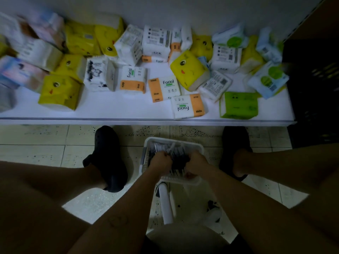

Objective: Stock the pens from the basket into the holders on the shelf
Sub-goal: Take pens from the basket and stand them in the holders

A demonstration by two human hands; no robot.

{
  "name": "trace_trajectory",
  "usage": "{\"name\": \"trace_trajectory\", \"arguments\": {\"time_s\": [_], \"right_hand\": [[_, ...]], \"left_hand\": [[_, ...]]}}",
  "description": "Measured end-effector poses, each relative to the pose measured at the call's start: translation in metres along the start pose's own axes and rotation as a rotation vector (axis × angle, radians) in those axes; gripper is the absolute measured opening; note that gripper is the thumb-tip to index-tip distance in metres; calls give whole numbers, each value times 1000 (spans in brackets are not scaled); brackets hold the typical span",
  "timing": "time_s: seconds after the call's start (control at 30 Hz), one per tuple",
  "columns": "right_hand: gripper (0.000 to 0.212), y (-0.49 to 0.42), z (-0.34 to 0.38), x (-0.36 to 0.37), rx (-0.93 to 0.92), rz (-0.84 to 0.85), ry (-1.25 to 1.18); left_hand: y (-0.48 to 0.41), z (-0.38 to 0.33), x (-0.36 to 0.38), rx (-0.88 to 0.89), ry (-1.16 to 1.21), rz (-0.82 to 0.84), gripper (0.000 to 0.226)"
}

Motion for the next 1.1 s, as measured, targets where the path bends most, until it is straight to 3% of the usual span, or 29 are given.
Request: {"name": "trace_trajectory", "arguments": {"time_s": [0.2,0.33,0.47,0.57,0.7,0.9,1.03,1.1], "right_hand": [[30,27,12,-7,-66,36,-241],[24,47,15,-22,-139,-172,-302],[41,69,27,-41,-331,-329,-321],[40,85,40,-47,-423,-314,-422],[21,111,55,-59,-570,-244,-601],[24,145,72,-96,-643,-365,-667],[24,177,84,-125,-792,-496,-666],[23,192,91,-138,-849,-521,-706]], "left_hand": [[21,-18,-8,113,88,-139,32],[38,-32,-16,196,152,-247,27],[59,-49,-24,244,204,-285,28],[77,-67,-31,353,244,-345,33],[96,-86,-42,463,414,-363,22],[115,-112,-61,535,605,-311,5],[136,-138,-74,678,559,-299,38],[151,-152,-80,776,538,-301,41]]}}
Point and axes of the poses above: each hand's wrist, its own y-axis away from the middle knuckle, its own x-axis out of the palm, z = x × y, the point moved 3 cm from there along -y, towards the middle knuckle, and after that the axes turned 8 degrees about -y, right-handed, at the moved point
